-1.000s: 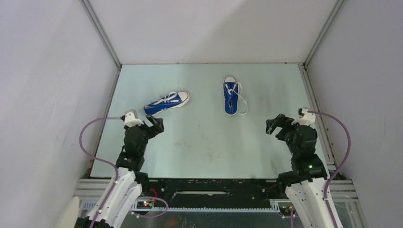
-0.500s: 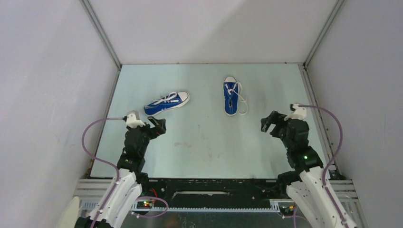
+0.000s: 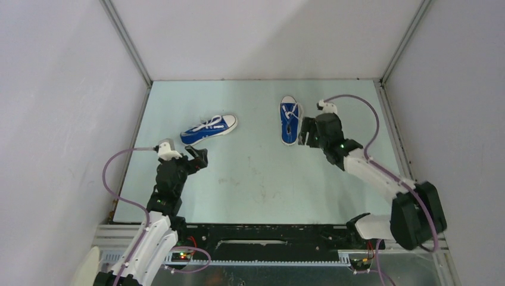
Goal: Tie the shoes
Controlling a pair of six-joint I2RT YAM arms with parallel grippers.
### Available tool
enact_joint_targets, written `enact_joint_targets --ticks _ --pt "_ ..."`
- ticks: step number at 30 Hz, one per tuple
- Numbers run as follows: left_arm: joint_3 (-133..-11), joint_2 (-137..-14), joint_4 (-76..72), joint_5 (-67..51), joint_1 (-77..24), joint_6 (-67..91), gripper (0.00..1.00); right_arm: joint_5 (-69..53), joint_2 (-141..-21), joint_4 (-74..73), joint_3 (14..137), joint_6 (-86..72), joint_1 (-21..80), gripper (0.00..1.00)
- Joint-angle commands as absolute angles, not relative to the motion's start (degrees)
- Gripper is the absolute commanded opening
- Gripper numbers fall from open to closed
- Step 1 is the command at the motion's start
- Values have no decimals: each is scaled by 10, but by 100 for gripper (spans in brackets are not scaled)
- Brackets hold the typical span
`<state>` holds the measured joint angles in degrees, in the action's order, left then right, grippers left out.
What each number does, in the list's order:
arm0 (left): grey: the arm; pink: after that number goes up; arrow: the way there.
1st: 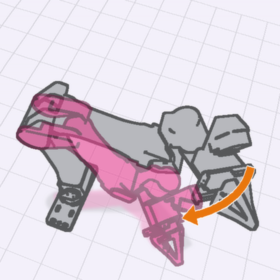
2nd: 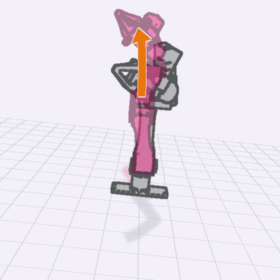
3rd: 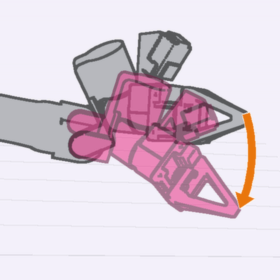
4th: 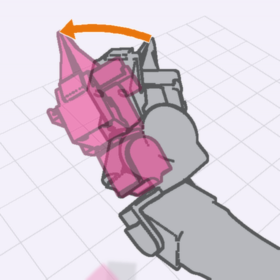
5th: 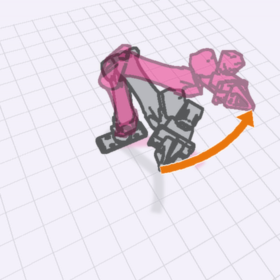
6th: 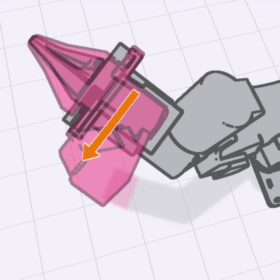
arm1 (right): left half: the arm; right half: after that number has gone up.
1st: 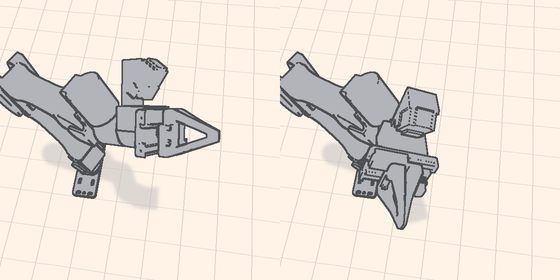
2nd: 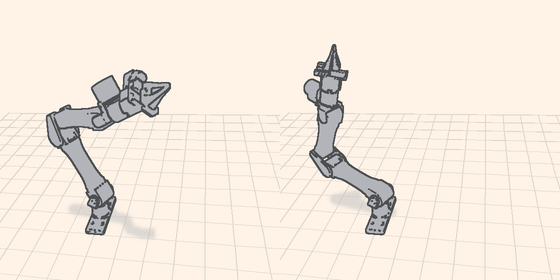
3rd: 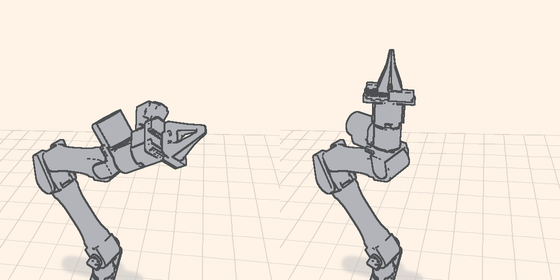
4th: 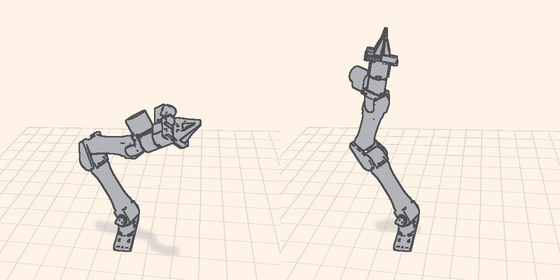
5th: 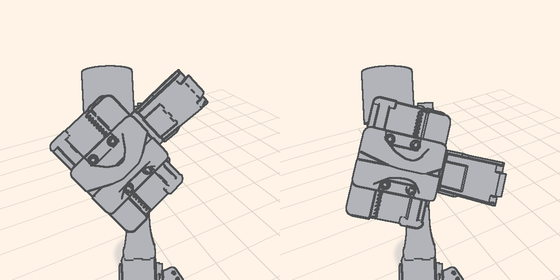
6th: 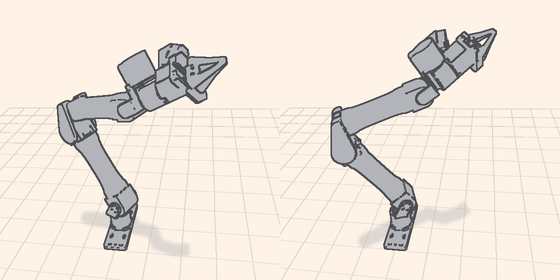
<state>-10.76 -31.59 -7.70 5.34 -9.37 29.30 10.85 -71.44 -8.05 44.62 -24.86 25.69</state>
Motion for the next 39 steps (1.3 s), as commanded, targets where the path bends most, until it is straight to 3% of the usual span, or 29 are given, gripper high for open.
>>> enact_joint_targets --ticks 1,16,31,36,39 --pt "-107 -313 -102 49 -96 277 100 122 -795 -51 543 -237 259 72" --pt "-106 -324 -119 39 -96 276 99 102 -964 -95 671 -239 249 67" --pt "-107 -320 -110 40 -96 278 100 101 -1021 -155 696 -238 257 61" --pt "-106 -321 -110 40 -96 279 100 71 -1022 -173 696 -237 266 47" --pt "-106 -320 -109 41 -96 279 100 54 -1019 -180 696 -237 276 46"
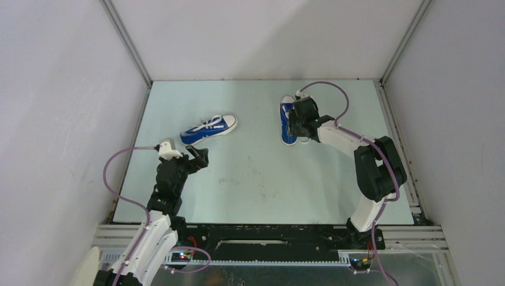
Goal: Tie the shoes
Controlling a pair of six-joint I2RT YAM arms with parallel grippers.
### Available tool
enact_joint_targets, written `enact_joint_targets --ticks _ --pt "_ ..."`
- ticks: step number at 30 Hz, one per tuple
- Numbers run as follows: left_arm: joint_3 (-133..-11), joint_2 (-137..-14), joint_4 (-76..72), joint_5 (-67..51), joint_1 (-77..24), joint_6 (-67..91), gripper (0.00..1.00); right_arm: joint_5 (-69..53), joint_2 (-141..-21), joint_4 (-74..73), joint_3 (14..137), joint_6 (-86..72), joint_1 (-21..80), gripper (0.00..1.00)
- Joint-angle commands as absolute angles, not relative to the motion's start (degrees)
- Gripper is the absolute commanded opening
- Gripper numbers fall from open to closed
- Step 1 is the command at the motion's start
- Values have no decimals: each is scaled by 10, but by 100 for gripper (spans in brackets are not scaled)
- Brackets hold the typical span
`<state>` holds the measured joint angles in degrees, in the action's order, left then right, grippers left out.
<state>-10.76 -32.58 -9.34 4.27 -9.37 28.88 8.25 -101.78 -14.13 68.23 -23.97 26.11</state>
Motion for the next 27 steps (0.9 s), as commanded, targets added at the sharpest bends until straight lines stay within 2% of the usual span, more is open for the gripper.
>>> enact_joint_targets --ticks 1,6,11,15,17,20,22,27 --pt "-106 -320 -109 41 -96 279 100 48 -1019 -182 696 -236 280 46" --pt "-106 -319 -108 42 -96 280 100 16 -1024 -195 696 -238 283 38" --pt "-106 -320 -108 42 -96 282 100 -22 -1042 -218 700 -234 283 42" --pt "-106 -322 -109 41 -96 282 100 -11 -1058 -260 715 -230 281 39" --pt "-106 -320 -107 41 -96 283 100 -11 -1050 -268 716 -228 282 30" --pt "-105 -318 -107 42 -96 282 100 -19 -1027 -278 716 -227 284 10" --pt "-106 -318 -107 41 -96 283 100 -23 -1007 -287 715 -228 290 1" --pt "-105 -319 -107 41 -96 283 100 -39 -946 -294 684 -245 319 0"
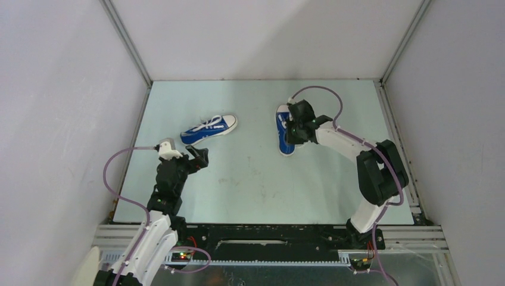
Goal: Tie the shoes
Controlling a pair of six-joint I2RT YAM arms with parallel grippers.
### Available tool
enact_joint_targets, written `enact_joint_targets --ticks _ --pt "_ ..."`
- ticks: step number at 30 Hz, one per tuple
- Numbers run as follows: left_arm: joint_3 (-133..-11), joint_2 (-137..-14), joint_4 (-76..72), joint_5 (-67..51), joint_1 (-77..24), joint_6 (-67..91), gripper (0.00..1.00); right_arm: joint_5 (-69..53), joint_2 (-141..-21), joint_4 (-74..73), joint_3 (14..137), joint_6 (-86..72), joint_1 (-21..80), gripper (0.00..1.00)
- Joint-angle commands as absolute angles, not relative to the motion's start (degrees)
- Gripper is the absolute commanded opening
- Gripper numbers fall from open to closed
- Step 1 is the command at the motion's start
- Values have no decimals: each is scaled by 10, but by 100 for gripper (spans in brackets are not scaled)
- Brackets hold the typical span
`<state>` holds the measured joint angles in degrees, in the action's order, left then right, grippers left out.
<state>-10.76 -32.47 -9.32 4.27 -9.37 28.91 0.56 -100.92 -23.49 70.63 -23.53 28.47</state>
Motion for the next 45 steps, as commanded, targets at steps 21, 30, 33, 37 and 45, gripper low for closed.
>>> enact_joint_targets --ticks 21,30,33,37,45 --pt "-218 -455 -71 24 -310 279 98 -55 -764 -291 563 -281 423 55" --pt "-345 -638 -4 35 -405 247 91 -22 -782 -239 526 -241 251 72" --pt "-397 -697 17 31 -428 242 89 -7 -817 -214 525 -234 222 71" --pt "-446 -767 33 51 -458 253 89 56 -867 -193 543 -228 209 71" --pt "-472 -834 23 31 -464 290 87 85 -978 -189 617 -243 209 71"
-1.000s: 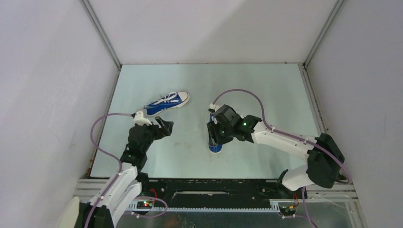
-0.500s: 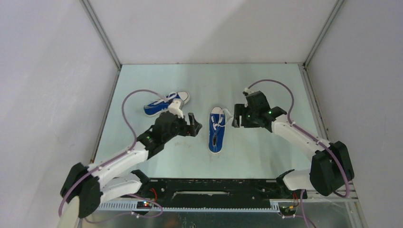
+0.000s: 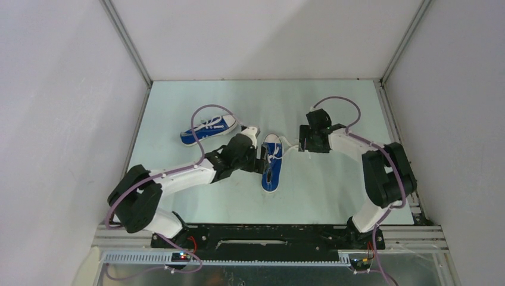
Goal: Tie the shoes
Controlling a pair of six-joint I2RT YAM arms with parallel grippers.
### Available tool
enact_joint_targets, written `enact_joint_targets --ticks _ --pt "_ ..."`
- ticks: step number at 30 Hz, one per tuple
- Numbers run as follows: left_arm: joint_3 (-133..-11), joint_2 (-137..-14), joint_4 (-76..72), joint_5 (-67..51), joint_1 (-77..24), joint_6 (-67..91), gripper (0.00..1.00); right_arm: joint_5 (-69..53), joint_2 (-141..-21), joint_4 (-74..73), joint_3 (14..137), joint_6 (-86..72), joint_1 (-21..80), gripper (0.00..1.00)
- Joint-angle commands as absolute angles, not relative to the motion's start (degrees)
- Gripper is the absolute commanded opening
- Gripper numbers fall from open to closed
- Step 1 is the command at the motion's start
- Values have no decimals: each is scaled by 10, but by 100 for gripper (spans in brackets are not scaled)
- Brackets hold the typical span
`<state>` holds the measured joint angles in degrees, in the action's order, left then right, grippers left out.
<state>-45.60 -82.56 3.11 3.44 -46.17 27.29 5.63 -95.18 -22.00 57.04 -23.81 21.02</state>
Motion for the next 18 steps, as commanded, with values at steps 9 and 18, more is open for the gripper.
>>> enact_joint_targets --ticks 9,18 --pt "-435 -827 -6 16 -473 322 86 89 -1048 -170 675 -229 209 65" --pt "-391 -812 -48 15 -482 362 84 71 -1095 -241 728 -213 210 47"
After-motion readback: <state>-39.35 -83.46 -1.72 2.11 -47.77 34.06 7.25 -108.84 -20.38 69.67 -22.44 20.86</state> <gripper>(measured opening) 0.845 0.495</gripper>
